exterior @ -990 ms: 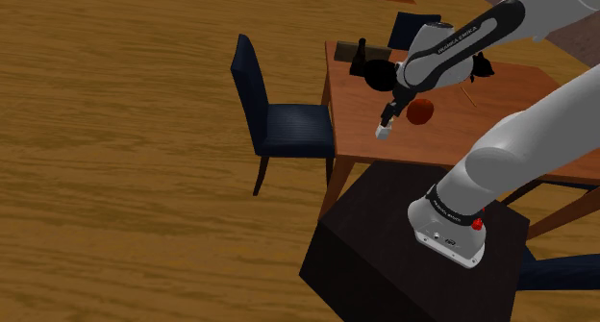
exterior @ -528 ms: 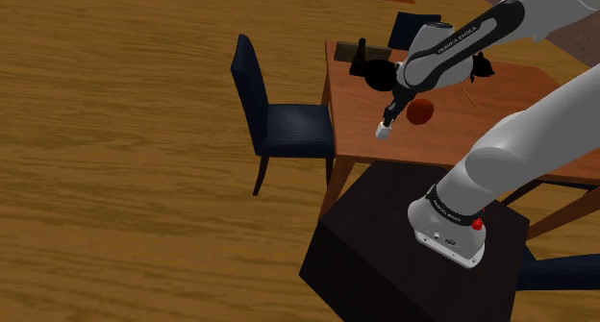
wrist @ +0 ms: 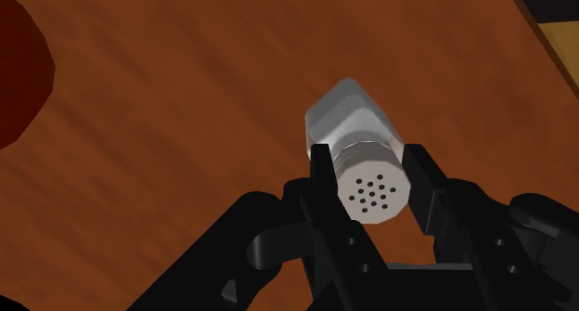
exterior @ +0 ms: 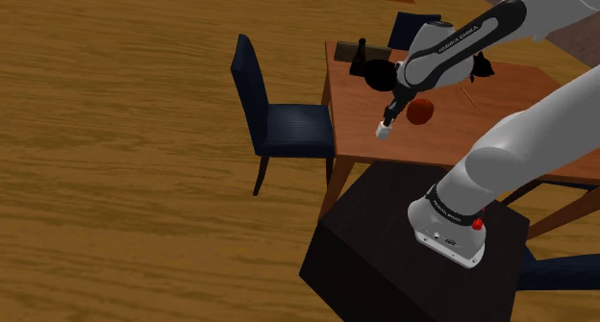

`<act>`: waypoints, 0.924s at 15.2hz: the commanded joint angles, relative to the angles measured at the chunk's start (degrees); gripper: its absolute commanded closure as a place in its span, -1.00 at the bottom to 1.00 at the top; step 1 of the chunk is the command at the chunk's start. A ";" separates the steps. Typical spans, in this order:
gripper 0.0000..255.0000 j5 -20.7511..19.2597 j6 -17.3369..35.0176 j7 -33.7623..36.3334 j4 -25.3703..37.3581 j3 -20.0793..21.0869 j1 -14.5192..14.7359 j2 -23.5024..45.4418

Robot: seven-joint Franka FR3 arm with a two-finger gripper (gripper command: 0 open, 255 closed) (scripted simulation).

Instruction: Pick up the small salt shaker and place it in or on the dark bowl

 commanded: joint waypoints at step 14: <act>1.00 -1.25 -16.69 1.57 3.59 3.46 -1.94 -13.22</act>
